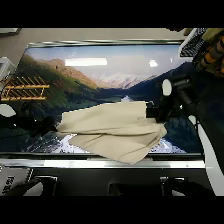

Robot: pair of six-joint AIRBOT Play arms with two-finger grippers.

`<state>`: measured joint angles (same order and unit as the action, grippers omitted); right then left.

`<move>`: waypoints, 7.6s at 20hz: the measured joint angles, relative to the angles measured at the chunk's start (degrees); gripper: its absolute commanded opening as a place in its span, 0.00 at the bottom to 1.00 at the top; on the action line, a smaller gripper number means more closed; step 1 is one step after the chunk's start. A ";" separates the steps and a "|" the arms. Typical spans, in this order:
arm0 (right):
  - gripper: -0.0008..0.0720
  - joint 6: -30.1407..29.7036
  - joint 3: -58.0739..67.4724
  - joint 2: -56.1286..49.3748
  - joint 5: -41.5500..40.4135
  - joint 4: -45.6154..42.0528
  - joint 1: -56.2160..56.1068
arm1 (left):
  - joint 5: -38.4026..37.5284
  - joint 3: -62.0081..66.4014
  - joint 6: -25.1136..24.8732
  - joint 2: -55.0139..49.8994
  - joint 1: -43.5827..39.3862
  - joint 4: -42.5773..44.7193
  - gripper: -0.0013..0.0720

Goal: Fold the clothes and pants, and hang the long-sleeved shirts on hangers.

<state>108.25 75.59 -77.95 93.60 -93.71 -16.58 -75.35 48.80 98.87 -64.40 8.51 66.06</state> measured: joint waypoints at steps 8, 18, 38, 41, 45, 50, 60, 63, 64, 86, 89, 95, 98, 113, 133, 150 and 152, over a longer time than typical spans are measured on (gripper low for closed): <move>0.60 0.87 -9.25 -0.07 -16.00 6.78 0.00 | 9.46 -4.55 -1.05 -0.04 -0.09 -2.03 0.47; 0.68 3.78 4.50 -3.74 -34.80 10.16 8.07 | 15.96 0.81 -7.61 0.00 4.66 -3.41 0.96; 0.06 -21.73 6.29 -25.09 -34.21 47.60 14.36 | 19.89 1.40 -11.52 -8.22 6.47 -5.64 0.96; 0.06 -21.90 6.29 -24.39 -33.64 47.50 14.23 | 21.00 1.40 -15.61 -13.07 6.62 -10.10 0.96; 0.06 -21.90 6.29 -23.98 -32.65 47.45 14.23 | 25.29 1.44 -20.28 -18.03 6.71 -16.37 0.93; 0.06 -21.92 6.29 -23.87 -31.21 47.41 14.23 | 31.19 1.51 -23.02 -20.15 6.58 -20.92 0.93; 0.06 -21.94 6.29 -23.87 -30.58 47.76 14.19 | 33.75 1.44 -26.64 -23.80 1.29 -25.92 0.21; 0.06 -21.90 6.29 -23.63 -30.56 48.11 14.19 | 33.99 1.46 -26.69 -24.57 0.20 -26.69 0.03; 0.06 -21.79 6.29 -23.41 -30.56 48.13 14.16 | 33.94 1.70 -26.69 -24.72 0.07 -27.17 0.03; 0.15 -22.34 11.13 -25.83 -74.10 60.94 14.14 | 54.34 45.38 -21.68 -46.56 -11.82 -28.63 0.09; 0.65 -22.36 11.13 -27.45 -74.01 62.69 14.21 | 54.21 46.80 -18.91 -48.11 -12.17 -28.63 0.58; 0.68 -24.72 11.13 -22.67 -59.91 61.07 20.65 | 38.77 50.49 -16.52 -45.07 -6.49 -28.48 0.58; 0.68 -26.43 11.15 -17.40 -45.24 56.78 29.05 | 25.83 51.08 -16.39 -39.47 -0.83 -28.11 0.58; 0.68 -45.40 -17.99 -9.40 -26.16 54.36 38.75 | -2.16 16.92 -8.33 8.79 8.11 -17.57 0.58; 0.68 -31.78 -20.13 -5.35 -31.17 40.44 33.94 | -2.69 7.41 -4.26 19.10 8.13 -12.33 0.58; 0.06 -37.94 -20.15 -9.53 -34.51 51.56 33.20 | 12.66 -15.87 -3.61 18.84 1.11 -19.87 0.62; 0.06 -37.94 -20.15 -8.44 -33.20 51.58 33.20 | 19.76 -19.37 -3.54 17.64 -4.72 -23.19 0.62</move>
<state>70.30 55.44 -86.39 60.40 -42.13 16.62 -55.59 29.43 95.33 -46.76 3.79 42.87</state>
